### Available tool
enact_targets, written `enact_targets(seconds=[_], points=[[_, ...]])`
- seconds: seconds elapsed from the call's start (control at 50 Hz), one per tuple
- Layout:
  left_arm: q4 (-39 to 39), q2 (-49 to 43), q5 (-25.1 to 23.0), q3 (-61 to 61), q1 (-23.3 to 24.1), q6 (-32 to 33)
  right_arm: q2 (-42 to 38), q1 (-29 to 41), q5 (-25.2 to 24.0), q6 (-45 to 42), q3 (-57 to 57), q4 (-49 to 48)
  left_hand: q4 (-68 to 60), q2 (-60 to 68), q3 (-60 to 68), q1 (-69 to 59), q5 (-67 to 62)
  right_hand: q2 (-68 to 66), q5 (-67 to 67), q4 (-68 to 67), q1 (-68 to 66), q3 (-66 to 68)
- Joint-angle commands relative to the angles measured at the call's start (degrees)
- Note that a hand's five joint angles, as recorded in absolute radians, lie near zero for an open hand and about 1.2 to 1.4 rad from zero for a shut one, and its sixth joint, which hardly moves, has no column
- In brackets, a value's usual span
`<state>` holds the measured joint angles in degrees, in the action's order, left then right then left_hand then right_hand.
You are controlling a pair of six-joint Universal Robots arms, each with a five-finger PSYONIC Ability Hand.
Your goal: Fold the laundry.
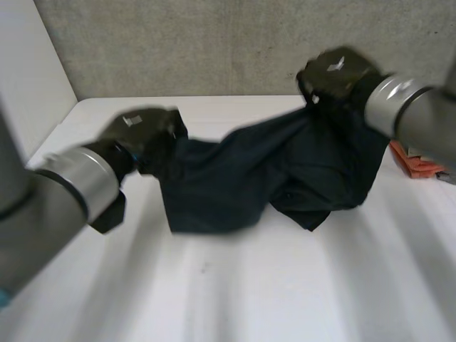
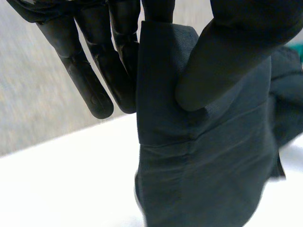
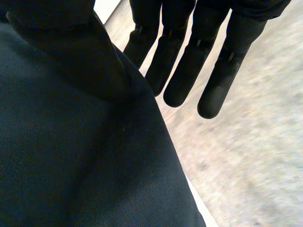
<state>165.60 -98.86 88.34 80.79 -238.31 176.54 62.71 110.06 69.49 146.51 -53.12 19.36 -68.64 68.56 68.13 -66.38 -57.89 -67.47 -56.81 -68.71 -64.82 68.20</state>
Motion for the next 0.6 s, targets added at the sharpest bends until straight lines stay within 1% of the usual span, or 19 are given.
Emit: enact_targets(seconds=[0.02,0.04,0.06,0.1,0.12,0.18,0.2,0.26,0.28,0.32,0.34,0.36,0.4,0.42,0.46,0.5,0.54,0.56,0.6], points=[[1.39,-12.66,3.85,0.07,0.22,2.41,-12.16,3.14,2.93,-10.53,-2.34,-5.55,-11.36,11.44,11.87,-13.62,-12.11,-12.53,-13.19,-11.29,-15.18,11.8],[1.48,-13.71,4.2,-0.1,0.13,2.58,-13.04,3.23,3.11,-11.24,-2.78,-6.34,-11.36,11.44,11.87,-13.62,-12.11,-12.53,-13.19,-11.29,-15.18,11.8],[1.56,-15.38,4.64,-0.45,0.04,2.93,-14.27,3.58,3.37,-12.46,-3.74,-7.92,-11.36,11.44,11.87,-13.62,-12.11,13.14,12.48,14.38,10.49,-13.87],[1.48,-16.53,4.91,-0.72,-0.14,3.02,-14.55,3.67,3.9,-12.56,-4.8,-9.94,-11.36,11.44,11.87,-13.62,-12.11,45.53,44.87,46.76,42.88,-46.26],[1.48,-16.89,4.91,-0.81,-0.22,3.11,-14.37,3.67,4.34,-12.13,-5.24,-11.08,-11.36,11.44,11.87,-13.62,-12.11,57.47,56.81,58.71,54.82,-58.2],[1.74,-16.8,4.91,-0.54,-0.49,3.11,-11.83,3.41,7.32,-6.08,-7.08,-16.44,-11.36,11.44,11.87,-13.62,-12.11,57.47,56.81,58.71,54.82,-58.2],[1.83,-16.37,4.82,-0.37,-0.66,3.02,-9.47,3.32,8.72,-0.84,-8.74,-18.72,-11.36,11.44,11.87,-13.62,-12.11,57.47,56.81,58.71,54.82,-58.2],[1.83,-15.22,4.56,-0.11,-0.84,2.85,-4.55,3.06,10.75,7.72,-11.56,-21.02,-11.36,11.44,11.87,-13.62,-12.11,57.47,56.81,58.71,54.82,-58.2],[2.0,-14.44,4.3,0.16,-0.84,2.93,-0.44,2.45,11.89,12.96,-13.92,-21.72,-11.36,11.44,11.87,-13.62,-12.11,57.47,56.81,58.71,54.82,-58.2],[2.18,-13.55,4.12,0.51,-0.93,2.85,4.15,1.13,13.13,17.65,-16.48,-21.56,-11.36,11.44,11.87,-13.62,-12.11,57.47,56.81,58.71,54.82,-58.2],[2.53,-12.77,3.94,1.21,-1.1,2.85,8.44,-0.88,13.83,21.5,-19.1,-20.77,-11.36,11.44,11.87,-13.62,-12.11,57.47,56.81,58.71,54.82,-58.2],[2.79,-12.41,3.94,1.48,-1.1,2.93,10.48,-1.77,14.1,23.19,-20.35,-20.15,-11.36,11.44,11.87,-13.62,-12.11,57.47,56.81,58.71,54.82,-58.2],[3.32,-11.71,3.68,2.0,-1.02,3.02,13.13,-3.53,14.01,25.83,-23.25,-18.22,-11.36,11.44,11.87,-13.62,-12.11,57.47,56.81,58.71,54.82,-58.2],[4.11,-11.27,3.59,2.53,-1.02,3.02,15.23,-4.93,13.49,27.76,-26.57,-15.69,-11.36,11.44,11.87,-13.62,-12.11,57.47,56.81,58.71,54.82,-58.2],[4.9,-10.91,3.42,3.06,-1.1,3.02,17.26,-6.08,12.61,29.09,-30.1,-13.22,-11.36,11.44,11.87,-13.62,-12.11,57.47,56.81,58.71,54.82,-58.2],[5.69,-10.82,3.33,3.41,-1.02,3.2,19.9,-6.96,10.94,30.59,-36.42,-10.23,-11.36,11.44,11.87,-13.62,-12.11,57.47,56.81,58.71,54.82,-58.2],[6.05,-10.91,3.33,3.41,-1.02,3.29,21.39,-7.58,9.62,30.59,-41.17,-9.6,-11.36,11.44,11.87,-13.62,-12.11,57.47,56.81,58.71,54.82,-58.2],[6.22,-11.09,3.24,3.32,-1.1,3.29,22.44,-8.1,8.22,30.24,-45.72,-10.12,-11.36,11.44,11.87,-13.62,-12.11,56.81,56.15,58.05,54.16,-57.54],[6.22,-11.26,3.33,3.15,-1.1,3.29,23.07,-8.63,7.07,29.8,-50.13,-11.35,-11.36,11.44,11.87,-13.62,-12.11,53.79,53.13,55.02,51.14,-54.52]])
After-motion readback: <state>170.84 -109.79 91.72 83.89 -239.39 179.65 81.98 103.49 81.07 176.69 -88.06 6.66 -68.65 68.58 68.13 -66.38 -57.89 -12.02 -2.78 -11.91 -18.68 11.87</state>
